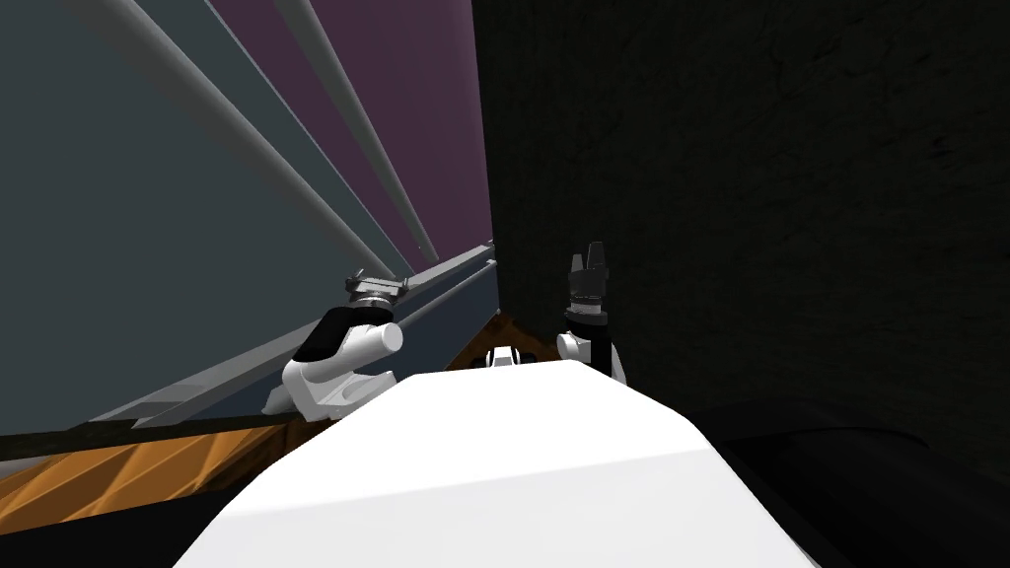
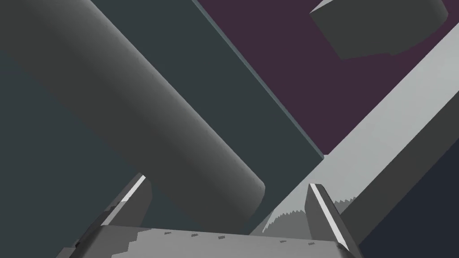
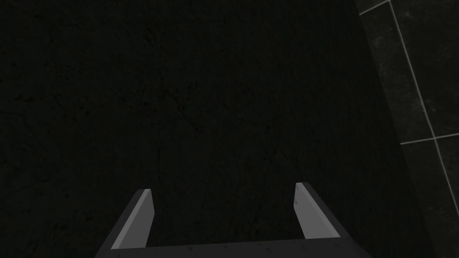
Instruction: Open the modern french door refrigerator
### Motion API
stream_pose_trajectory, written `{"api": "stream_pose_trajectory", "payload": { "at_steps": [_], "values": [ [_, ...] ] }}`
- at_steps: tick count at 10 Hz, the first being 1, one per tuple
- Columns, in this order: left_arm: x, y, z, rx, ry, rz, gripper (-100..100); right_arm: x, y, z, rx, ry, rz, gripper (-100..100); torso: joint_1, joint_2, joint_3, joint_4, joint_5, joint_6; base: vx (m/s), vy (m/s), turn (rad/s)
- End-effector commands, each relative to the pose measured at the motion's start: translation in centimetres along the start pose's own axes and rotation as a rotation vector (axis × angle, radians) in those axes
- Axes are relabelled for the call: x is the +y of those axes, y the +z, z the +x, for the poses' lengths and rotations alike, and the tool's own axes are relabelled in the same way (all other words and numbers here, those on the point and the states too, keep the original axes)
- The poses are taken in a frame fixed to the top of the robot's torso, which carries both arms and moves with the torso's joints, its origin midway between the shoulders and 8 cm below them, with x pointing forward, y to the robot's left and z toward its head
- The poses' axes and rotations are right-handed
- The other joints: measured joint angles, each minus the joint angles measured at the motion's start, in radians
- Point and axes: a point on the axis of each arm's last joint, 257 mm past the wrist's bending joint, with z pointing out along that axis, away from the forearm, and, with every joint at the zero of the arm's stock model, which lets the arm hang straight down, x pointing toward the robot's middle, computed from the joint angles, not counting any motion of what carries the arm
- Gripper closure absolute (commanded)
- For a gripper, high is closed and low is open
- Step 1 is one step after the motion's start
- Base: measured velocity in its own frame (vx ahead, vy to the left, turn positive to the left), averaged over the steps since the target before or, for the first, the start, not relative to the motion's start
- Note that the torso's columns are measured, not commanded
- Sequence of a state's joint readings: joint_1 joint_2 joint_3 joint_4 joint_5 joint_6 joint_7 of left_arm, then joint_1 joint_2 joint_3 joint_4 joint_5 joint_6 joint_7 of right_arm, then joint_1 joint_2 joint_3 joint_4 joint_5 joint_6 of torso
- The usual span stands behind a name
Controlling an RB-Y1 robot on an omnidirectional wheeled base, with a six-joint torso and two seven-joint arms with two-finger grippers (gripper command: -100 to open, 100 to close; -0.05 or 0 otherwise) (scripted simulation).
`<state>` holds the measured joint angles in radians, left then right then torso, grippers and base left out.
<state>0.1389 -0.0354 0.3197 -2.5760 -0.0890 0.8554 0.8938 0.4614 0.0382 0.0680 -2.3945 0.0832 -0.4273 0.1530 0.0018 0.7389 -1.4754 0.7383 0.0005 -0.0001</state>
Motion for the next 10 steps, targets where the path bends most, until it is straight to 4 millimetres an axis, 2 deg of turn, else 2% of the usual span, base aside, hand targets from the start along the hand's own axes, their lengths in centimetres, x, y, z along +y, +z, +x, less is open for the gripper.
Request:
{"api": "stream_pose_trajectory", "payload": {
  "at_steps": [1, 2, 3, 4, 6, 10],
  "values": [
    [-0.4, -0.3, 0.3, 0.000, 0.002, 0.005, -100, 0.0, 0.0, 0.0, 0.000, 0.000, 0.000, 0, 0.001, -0.005, -0.003, -0.001, 0.000, 0.000, 0.064, 0.026, -0.009],
    [-0.4, -0.3, 0.2, -0.002, 0.002, 0.005, 100, 0.0, 0.0, 0.0, 0.000, 0.000, 0.000, 0, -0.001, -0.003, -0.002, -0.001, 0.000, 0.000, 0.008, 0.012, 0.036],
    [0.8, -0.1, 1.9, 0.041, -0.001, -0.030, 100, 0.0, 0.0, 0.0, 0.000, 0.000, 0.000, 0, -0.003, -0.002, -0.001, -0.003, 0.001, 0.003, -0.139, 0.084, -0.091],
    [0.8, -0.1, 1.9, 0.041, -0.001, -0.030, 100, 0.0, 0.0, 0.0, 0.000, 0.000, 0.000, 0, -0.004, 0.001, 0.001, -0.004, 0.001, 0.008, -0.246, 0.093, -0.139],
    [2.3, 0.0, 3.4, 0.080, -0.004, -0.073, 100, 0.0, 0.0, 0.0, 0.000, 0.000, 0.000, 0, -0.003, 0.004, 0.003, 0.000, 0.000, -0.001, -0.260, 0.045, -0.096],
    [5.3, -0.1, 6.3, 0.156, -0.005, -0.160, 100, 0.0, 0.0, 0.0, 0.000, 0.000, 0.000, 0, -0.003, -0.001, -0.001, 0.000, -0.001, 0.000, -0.246, 0.059, -0.101]
  ]
}}
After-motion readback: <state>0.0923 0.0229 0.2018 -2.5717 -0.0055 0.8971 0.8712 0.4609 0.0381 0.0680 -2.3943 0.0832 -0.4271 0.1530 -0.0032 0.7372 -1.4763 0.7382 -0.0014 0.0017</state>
